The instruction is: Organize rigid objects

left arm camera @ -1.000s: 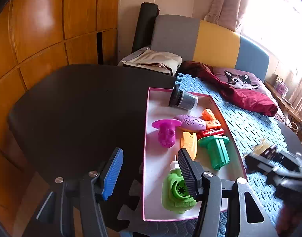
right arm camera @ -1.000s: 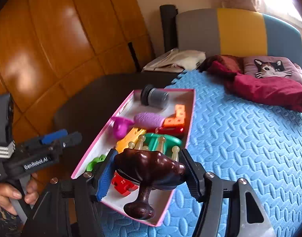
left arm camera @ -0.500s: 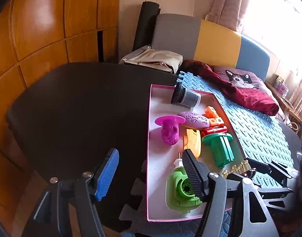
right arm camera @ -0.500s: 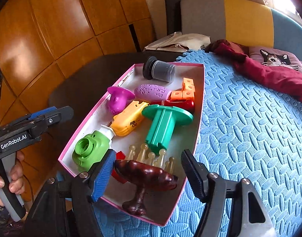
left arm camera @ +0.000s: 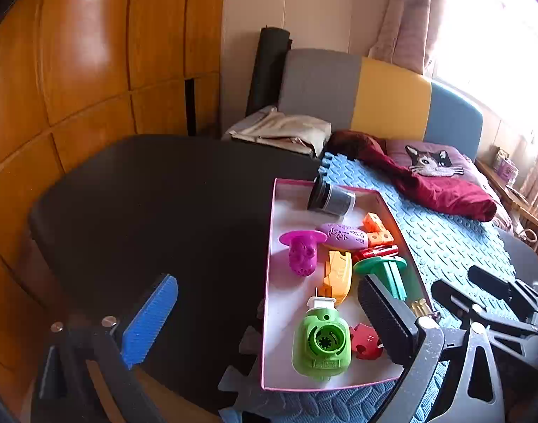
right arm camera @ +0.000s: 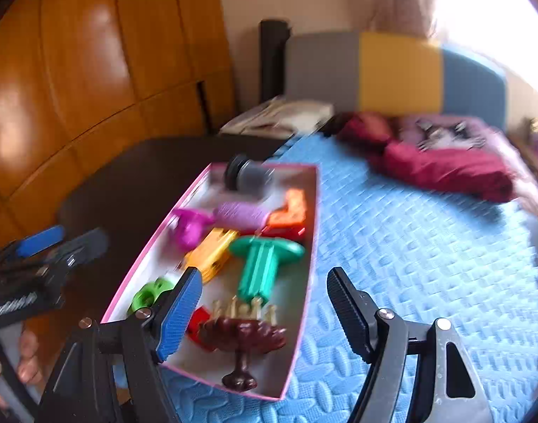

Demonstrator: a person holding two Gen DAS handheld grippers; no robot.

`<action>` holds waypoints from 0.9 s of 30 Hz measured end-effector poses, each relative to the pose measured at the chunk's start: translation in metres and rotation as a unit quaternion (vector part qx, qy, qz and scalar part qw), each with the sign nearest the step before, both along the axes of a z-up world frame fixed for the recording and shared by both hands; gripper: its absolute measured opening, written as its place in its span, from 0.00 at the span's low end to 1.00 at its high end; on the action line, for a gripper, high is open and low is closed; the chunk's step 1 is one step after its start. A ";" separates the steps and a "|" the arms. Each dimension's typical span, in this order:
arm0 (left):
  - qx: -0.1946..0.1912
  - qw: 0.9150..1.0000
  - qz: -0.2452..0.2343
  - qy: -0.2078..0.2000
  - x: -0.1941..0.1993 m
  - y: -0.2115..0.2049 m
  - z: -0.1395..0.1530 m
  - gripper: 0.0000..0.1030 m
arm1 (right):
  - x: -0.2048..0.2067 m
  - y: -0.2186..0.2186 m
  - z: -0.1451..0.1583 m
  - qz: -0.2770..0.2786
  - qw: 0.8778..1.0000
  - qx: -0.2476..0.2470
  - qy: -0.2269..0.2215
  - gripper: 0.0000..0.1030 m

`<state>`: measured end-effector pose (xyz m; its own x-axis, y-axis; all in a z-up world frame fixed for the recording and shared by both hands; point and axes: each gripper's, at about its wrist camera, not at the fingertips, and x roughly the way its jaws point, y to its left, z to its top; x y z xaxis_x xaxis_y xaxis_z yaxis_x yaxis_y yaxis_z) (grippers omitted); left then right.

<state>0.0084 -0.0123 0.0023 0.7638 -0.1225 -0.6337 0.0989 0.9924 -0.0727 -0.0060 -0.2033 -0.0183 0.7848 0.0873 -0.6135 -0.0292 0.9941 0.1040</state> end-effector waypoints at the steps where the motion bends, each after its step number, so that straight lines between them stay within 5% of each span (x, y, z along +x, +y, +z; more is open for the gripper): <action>1: -0.001 1.000 0.001 -0.003 -0.003 0.000 0.002 1.00 | -0.002 0.001 0.002 -0.010 1.000 0.000 -0.004 0.72; 27: 0.017 0.999 0.036 -0.033 -0.034 -0.005 0.015 1.00 | -0.015 0.021 0.000 -0.023 0.999 -0.028 -0.005 0.72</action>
